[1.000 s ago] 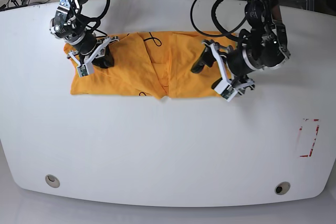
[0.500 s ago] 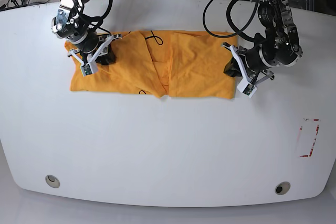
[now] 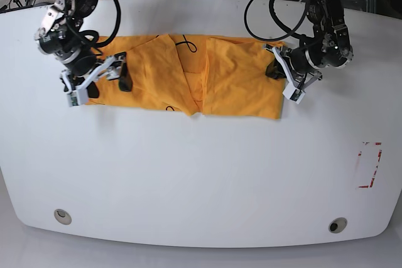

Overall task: Fold the T-shirt properly
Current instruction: 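Grasp the shirt's outer edges with both grippers and pull them outward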

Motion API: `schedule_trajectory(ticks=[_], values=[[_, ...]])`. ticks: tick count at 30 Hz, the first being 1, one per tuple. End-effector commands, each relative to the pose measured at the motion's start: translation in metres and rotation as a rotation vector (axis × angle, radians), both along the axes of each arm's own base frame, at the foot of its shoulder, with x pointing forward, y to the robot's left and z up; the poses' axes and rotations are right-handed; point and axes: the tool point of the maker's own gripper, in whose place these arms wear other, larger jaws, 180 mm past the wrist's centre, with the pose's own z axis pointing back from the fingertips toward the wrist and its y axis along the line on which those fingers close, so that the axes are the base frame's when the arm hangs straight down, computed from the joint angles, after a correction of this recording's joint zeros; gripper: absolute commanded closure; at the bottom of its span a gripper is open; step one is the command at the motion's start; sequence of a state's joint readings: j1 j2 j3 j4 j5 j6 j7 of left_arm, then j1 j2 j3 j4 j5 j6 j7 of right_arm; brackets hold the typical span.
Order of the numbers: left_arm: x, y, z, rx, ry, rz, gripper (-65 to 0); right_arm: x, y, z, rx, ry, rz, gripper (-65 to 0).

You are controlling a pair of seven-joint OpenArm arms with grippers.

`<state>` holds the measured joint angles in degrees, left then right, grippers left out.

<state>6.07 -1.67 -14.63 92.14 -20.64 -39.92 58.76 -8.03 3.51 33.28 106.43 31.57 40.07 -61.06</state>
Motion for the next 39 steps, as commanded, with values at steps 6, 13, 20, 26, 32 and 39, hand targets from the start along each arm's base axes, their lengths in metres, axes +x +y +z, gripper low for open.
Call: schedule_trajectory(ticks=[6,13,20,26,32,39], values=[[0.004,0.011,-0.001,0.003,-0.005,0.005,0.0,0.003,-0.088,0.017,0.084,-0.001,-0.241,-57.7],[0.004,0.012,0.000,0.010,-0.007,0.004,0.0,-0.009,-0.136,-0.007,0.141,0.102,-0.344,-57.7],[0.003,0.012,-0.001,0.011,-0.004,0.004,0.0,-0.014,-0.145,-0.031,0.239,0.167,-0.367,-57.7],[0.003,0.012,-0.001,0.011,-0.004,0.004,0.0,-0.024,-0.139,-0.045,0.285,0.200,-0.368,-57.7],[0.003,0.012,-0.001,0.011,-0.004,0.004,0.0,-0.026,-0.123,-0.055,0.312,0.223,-0.351,-57.7],[0.003,0.013,-0.001,0.012,-0.004,0.004,0.0,-0.022,-0.090,-0.067,0.343,0.241,-0.294,-57.5]])
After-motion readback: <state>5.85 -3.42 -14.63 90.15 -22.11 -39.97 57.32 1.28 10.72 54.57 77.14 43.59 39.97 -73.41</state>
